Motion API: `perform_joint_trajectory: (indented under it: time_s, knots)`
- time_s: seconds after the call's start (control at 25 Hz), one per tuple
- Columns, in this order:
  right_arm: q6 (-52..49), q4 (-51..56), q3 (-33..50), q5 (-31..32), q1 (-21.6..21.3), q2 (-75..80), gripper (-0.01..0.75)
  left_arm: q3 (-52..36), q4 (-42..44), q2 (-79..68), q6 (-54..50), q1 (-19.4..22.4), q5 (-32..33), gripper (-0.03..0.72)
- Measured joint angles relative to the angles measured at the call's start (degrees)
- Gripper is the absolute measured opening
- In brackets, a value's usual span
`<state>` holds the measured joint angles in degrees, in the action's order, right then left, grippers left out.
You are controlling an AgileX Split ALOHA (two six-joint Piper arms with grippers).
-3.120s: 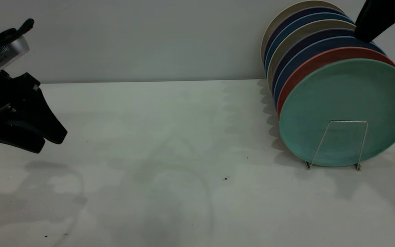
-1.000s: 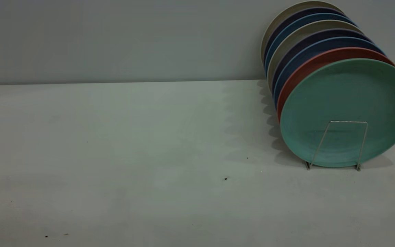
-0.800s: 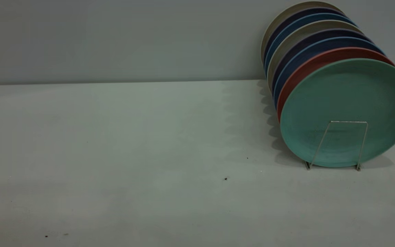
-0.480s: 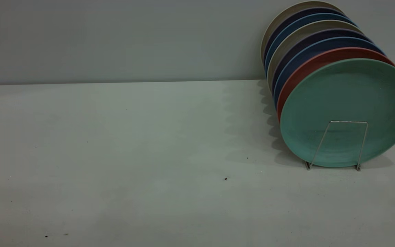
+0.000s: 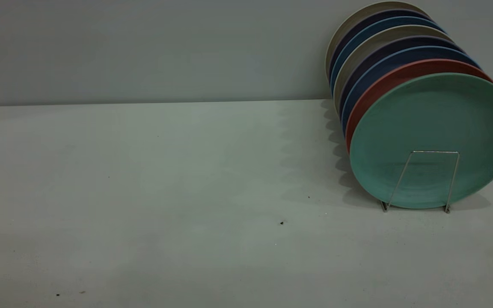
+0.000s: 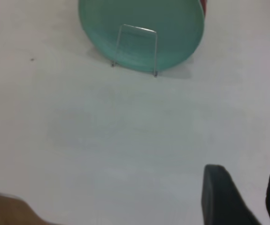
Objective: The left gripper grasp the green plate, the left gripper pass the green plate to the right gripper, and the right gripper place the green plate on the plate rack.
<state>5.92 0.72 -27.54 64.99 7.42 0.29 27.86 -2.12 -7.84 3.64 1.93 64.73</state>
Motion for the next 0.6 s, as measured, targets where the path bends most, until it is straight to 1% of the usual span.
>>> perform_joint_trajectory:
  time_s: [0.6]
  knots:
    - [0.0,-0.4,0.0,0.0,-0.2,-0.3,0.254,0.0,0.0,0.2,-0.1,0.0,0.0,0.524]
